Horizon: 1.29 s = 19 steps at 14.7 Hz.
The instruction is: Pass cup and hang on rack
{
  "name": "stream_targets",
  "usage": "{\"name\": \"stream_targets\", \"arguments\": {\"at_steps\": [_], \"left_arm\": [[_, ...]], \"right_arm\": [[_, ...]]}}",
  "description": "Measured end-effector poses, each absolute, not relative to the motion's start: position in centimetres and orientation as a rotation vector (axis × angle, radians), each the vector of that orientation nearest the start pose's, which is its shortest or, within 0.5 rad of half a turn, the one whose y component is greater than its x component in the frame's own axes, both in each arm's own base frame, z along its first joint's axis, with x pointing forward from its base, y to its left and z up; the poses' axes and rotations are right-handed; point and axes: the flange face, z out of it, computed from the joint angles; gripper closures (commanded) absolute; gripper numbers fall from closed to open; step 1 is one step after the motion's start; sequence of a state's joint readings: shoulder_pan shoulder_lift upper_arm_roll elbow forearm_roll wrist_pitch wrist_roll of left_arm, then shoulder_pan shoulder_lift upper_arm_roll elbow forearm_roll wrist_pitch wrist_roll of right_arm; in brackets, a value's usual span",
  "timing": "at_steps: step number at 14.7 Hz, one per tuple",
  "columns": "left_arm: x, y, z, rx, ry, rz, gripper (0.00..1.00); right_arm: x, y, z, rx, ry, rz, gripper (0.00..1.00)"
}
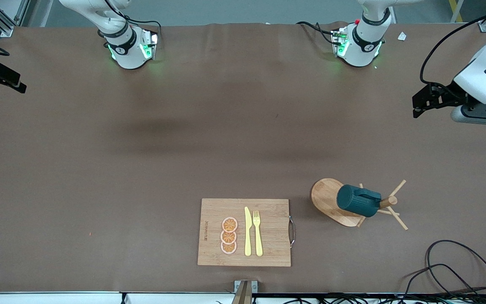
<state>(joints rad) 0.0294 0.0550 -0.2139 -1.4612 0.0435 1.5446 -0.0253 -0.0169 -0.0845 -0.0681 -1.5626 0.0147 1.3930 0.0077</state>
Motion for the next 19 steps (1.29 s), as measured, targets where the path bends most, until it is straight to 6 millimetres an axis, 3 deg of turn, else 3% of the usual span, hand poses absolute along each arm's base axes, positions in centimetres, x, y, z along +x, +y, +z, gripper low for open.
{"name": "stream_targets", "arguments": {"at_steps": [9, 19], "left_arm": [[56.7, -8.5, 64.6, -3.100, 0.213, -0.062, 0.00], [56.7, -8.8, 65.5, -3.101, 0.220, -0.095, 0.00]], "right_arm": [[50.7, -4.3, 65.8, -3.112, 0.140, 0.132, 0.00], [50.7, -4.1, 65.8, -3.113, 0.134, 0.133, 0.00]]}}
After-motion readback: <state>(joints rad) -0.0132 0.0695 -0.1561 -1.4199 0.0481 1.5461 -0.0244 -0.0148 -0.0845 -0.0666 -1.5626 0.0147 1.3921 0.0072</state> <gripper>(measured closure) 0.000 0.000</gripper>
